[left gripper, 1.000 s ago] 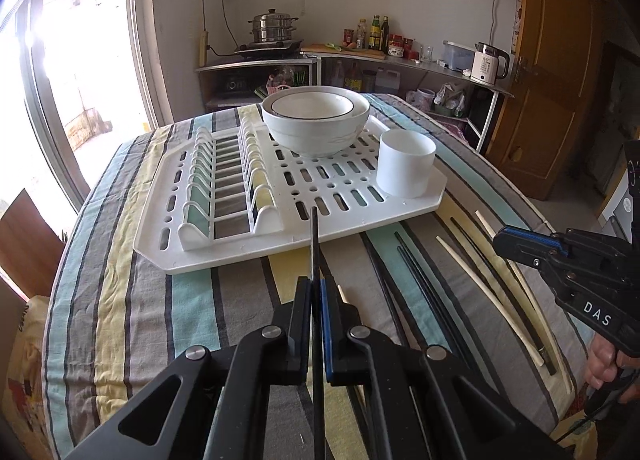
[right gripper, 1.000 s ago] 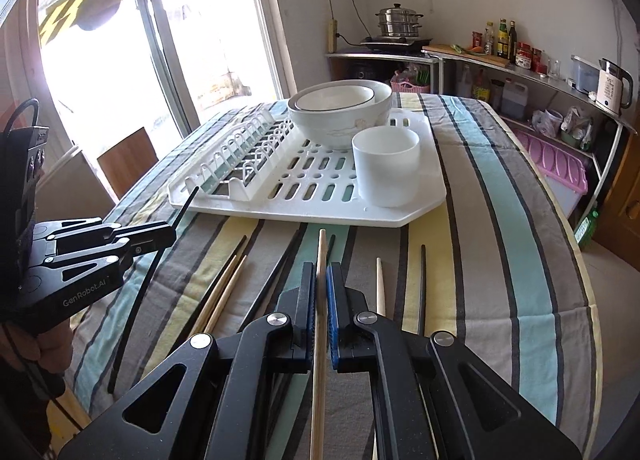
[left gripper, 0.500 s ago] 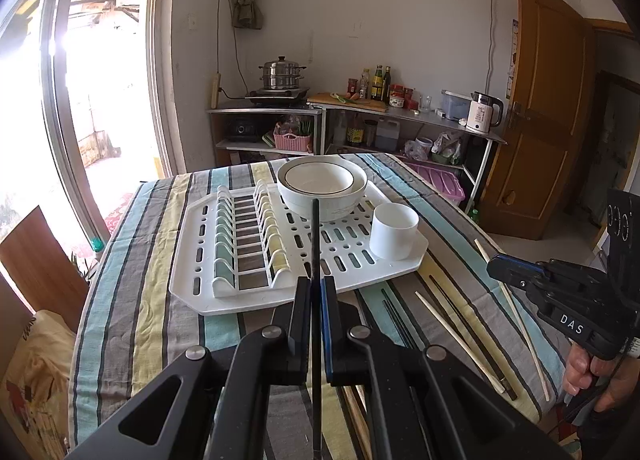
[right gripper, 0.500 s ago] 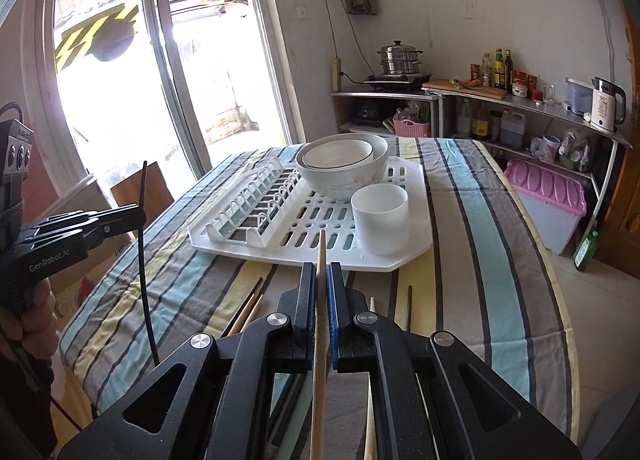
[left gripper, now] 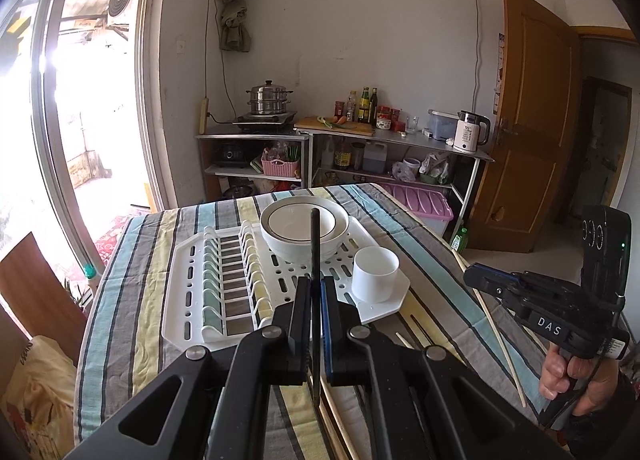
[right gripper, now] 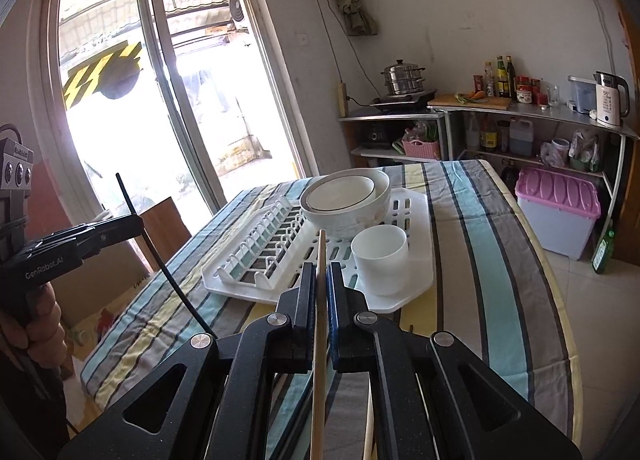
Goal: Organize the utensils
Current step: 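Lift both held chopsticks and carry them toward the white cup on the rack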
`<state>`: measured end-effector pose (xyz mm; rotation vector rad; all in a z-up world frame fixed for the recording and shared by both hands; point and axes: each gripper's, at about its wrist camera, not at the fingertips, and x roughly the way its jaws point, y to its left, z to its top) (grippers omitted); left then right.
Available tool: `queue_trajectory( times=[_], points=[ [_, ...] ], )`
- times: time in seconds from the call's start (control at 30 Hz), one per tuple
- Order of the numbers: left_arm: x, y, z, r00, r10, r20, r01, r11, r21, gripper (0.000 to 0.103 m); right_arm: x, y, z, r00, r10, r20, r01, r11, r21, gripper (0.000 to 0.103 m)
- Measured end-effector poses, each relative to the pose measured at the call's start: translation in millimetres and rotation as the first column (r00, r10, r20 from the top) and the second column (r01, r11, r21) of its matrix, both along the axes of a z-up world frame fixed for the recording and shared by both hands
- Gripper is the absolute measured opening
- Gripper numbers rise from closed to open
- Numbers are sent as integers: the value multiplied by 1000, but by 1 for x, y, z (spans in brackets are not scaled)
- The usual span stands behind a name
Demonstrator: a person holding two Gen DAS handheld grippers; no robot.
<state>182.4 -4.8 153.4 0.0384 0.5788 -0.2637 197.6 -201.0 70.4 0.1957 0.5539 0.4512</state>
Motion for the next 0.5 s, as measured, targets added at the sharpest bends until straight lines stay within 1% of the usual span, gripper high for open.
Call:
queue_trajectory(
  times=[0.27,0.5],
  points=[
    [34,-24,19,999,-41,20,41,999,-18,4,24,-12,9,1000,-6,26,4,999,49,5],
    [38,-33,14,998,-68,14,68,997,-26,4,24,-16,-2,1000,15,-8,-14,997,76,5]
  ],
)
